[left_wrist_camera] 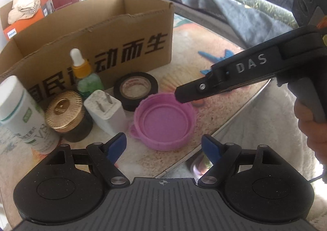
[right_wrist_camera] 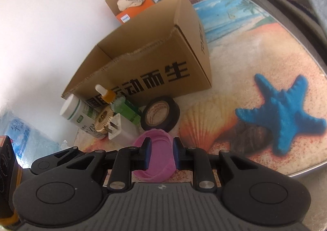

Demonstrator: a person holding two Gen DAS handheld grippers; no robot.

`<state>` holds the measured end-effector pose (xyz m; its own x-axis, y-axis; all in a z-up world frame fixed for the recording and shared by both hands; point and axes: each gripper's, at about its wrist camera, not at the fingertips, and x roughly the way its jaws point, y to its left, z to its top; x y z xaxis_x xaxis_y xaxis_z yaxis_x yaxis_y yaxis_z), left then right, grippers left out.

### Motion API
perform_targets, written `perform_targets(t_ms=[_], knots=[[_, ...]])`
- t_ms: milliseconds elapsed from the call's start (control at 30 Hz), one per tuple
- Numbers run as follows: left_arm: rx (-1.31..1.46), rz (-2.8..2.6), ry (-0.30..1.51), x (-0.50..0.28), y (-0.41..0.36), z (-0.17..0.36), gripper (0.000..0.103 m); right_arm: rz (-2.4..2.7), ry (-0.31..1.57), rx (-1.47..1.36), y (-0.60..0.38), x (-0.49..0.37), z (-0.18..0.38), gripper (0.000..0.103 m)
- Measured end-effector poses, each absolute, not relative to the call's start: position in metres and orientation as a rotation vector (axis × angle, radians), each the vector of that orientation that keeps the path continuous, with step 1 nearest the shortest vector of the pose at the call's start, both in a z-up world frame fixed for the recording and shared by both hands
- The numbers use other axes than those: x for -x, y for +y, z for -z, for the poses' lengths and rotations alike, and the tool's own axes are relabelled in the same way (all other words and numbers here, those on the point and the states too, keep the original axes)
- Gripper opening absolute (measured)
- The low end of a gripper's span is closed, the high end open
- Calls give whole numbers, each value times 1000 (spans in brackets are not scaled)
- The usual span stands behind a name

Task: Organize rigid objects
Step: 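Close the right tool on the rim of the pink bowl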

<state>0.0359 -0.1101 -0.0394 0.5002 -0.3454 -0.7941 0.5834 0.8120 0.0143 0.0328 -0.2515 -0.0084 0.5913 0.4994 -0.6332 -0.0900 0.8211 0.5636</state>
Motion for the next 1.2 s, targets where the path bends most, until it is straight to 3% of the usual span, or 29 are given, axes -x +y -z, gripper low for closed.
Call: perform_targets(t_ms=[333, 1000, 1200], knots=[[-268, 580, 898, -40, -117, 50, 77, -363, 914, -490, -248, -44, 26, 24], [-311, 567, 890, -38, -122, 52, 78, -348, 914, -461, -250, -38, 28, 25], [-283, 565, 893, -42, -119, 53, 72, -344, 903, -420, -244, -39, 27, 25]])
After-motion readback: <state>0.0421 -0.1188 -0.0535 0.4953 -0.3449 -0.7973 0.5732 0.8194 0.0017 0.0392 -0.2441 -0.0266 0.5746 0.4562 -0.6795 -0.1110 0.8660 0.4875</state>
